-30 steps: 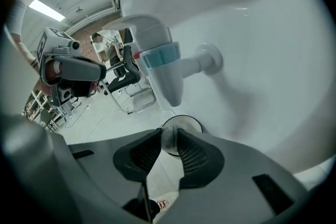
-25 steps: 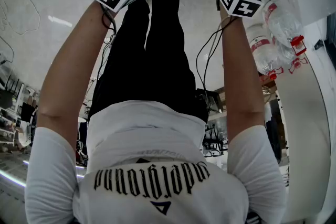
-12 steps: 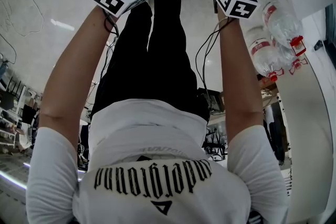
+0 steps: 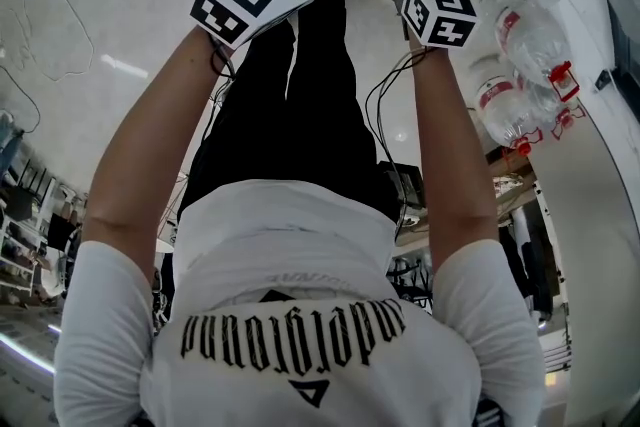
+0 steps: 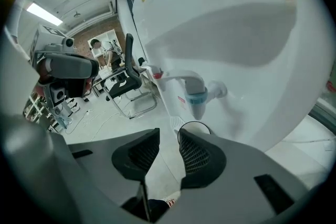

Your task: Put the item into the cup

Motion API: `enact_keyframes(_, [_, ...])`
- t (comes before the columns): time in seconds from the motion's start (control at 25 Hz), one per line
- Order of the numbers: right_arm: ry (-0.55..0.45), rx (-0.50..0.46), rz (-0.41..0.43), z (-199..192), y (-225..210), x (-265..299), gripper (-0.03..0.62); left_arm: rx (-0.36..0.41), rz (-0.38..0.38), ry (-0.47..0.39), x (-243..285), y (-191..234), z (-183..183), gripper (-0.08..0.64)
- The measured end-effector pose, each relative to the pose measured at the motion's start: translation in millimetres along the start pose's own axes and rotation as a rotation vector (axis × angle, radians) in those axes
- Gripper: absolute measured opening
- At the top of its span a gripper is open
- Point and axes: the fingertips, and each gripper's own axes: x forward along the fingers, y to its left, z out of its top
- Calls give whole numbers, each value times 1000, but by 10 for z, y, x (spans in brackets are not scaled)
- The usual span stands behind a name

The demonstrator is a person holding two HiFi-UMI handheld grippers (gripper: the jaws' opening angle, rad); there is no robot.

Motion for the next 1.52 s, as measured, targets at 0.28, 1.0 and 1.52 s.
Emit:
enact_keyframes(0.28, [-43,-26,26,215,233,-415,81,2,-18,-17,-213,-337,229,12])
enact_keyframes(1.0, [-170,-89,67,1045,789,-1635,15,49,-8,-68,-975,-852,874,12])
enact_keyframes(1.52, [-286,-154,84,1637,1254,-2412,15,119,-23,-103,-1464,-1103,1108,12])
